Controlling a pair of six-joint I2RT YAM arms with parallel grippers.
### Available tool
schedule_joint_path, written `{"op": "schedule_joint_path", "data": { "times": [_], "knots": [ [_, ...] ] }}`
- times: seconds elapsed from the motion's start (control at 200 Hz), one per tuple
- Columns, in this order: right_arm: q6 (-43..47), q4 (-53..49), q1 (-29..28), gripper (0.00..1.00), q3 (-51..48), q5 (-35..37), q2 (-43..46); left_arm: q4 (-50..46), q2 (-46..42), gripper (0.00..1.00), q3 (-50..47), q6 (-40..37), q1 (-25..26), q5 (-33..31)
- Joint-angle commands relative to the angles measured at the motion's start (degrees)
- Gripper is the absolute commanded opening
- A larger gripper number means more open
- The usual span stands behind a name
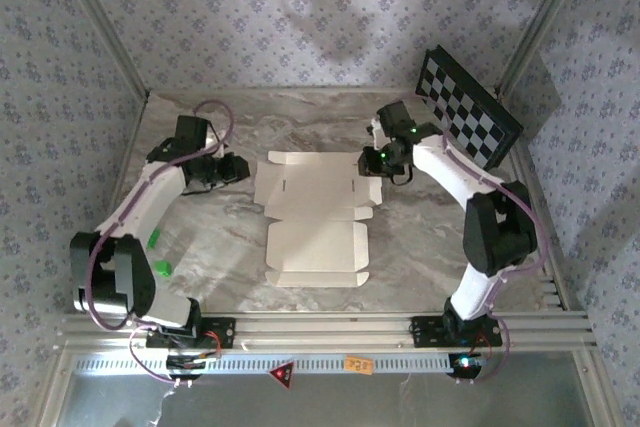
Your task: Fold the paper box
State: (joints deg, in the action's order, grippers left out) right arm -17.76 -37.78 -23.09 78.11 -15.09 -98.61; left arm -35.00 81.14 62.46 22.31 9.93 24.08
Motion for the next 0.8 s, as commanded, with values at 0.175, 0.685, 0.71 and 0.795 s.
{"op": "schedule_joint_path", "data": {
  "times": [0.175, 0.685, 0.71, 0.795],
  "knots": [
    [-9.72, 6.51, -8.34, 0.51, -6.17, -6.85, -0.14, 6.44, -0.68, 0.38, -8.65, 7.17, 6.46, 1.07],
    [-12.70, 13.42, -14.15, 0.61, -5.69, -10.83, -10.57, 13.25, 8.58, 0.56, -11.29, 9.21, 10.11, -1.77],
    [-12.80, 13.78, -14.14, 0.61, -5.69, -11.12, -10.93, 13.22, 8.90, 0.56, -11.22, 9.02, 10.11, -1.92],
    [-13.00, 14.66, -14.29, 0.61, -5.34, -11.78, -12.15, 13.19, 9.87, 0.57, -11.16, 8.80, 10.11, -2.32]
  ]
}}
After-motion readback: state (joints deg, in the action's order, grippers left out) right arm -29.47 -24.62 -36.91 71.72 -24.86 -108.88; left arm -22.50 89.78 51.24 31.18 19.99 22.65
